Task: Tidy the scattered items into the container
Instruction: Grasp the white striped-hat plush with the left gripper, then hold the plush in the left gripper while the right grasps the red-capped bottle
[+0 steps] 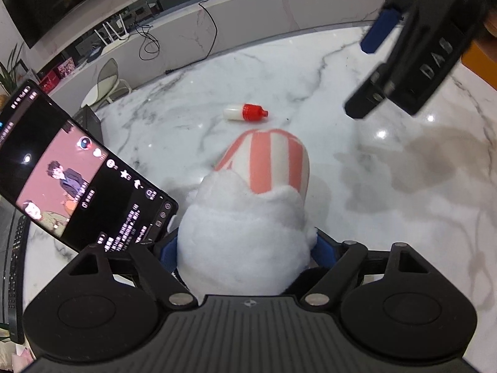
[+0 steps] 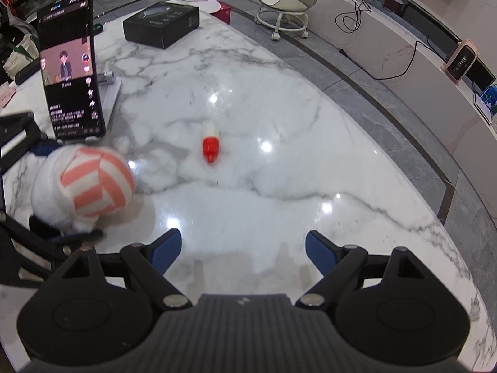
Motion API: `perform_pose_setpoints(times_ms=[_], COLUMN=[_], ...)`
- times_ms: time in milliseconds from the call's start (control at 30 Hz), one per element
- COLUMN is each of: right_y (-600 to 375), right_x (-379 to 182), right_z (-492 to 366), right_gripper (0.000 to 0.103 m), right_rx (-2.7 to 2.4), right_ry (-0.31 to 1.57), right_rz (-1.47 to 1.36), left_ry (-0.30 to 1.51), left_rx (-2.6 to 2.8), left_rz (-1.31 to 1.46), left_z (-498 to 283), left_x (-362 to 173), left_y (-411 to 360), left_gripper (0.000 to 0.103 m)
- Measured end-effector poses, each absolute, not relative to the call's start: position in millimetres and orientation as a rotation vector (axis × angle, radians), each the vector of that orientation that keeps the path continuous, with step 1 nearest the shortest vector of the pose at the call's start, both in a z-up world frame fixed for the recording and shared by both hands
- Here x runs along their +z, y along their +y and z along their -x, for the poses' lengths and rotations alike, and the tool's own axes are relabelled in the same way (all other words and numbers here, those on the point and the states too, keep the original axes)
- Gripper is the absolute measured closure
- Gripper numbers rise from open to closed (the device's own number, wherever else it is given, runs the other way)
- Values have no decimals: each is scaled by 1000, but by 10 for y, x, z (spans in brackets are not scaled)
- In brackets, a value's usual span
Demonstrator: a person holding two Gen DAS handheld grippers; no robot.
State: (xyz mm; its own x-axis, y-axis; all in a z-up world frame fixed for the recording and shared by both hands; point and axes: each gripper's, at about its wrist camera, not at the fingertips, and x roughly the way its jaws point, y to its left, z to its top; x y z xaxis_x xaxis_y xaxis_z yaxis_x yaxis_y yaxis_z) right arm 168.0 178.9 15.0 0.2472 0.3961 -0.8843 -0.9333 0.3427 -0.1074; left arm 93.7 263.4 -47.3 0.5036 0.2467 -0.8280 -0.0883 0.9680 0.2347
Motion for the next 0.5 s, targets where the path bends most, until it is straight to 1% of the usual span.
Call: perform_pose_setpoints(times_ms=[167, 267, 433, 500], right_y=[1971, 2114, 2379, 2474], right_x=[126, 94, 18, -20], right_z=[-1725, -1752, -1792, -1801], right_gripper=[16, 20, 33, 34], right_rx=[1056, 1074, 1096, 1098], right_ry=[879, 879, 889, 893], right_rz=[723, 701, 683, 686], left_ry=[1017, 1008, 1005, 1008], left_rx=[187, 173, 148, 146], left_rz=[-139, -129, -129, -138], left_z=[-947, -959, -991, -987], left_x=[-464, -455, -458, -458], left_y=[2661, 2660, 2646, 2630], left_gripper=[9, 11, 12, 12])
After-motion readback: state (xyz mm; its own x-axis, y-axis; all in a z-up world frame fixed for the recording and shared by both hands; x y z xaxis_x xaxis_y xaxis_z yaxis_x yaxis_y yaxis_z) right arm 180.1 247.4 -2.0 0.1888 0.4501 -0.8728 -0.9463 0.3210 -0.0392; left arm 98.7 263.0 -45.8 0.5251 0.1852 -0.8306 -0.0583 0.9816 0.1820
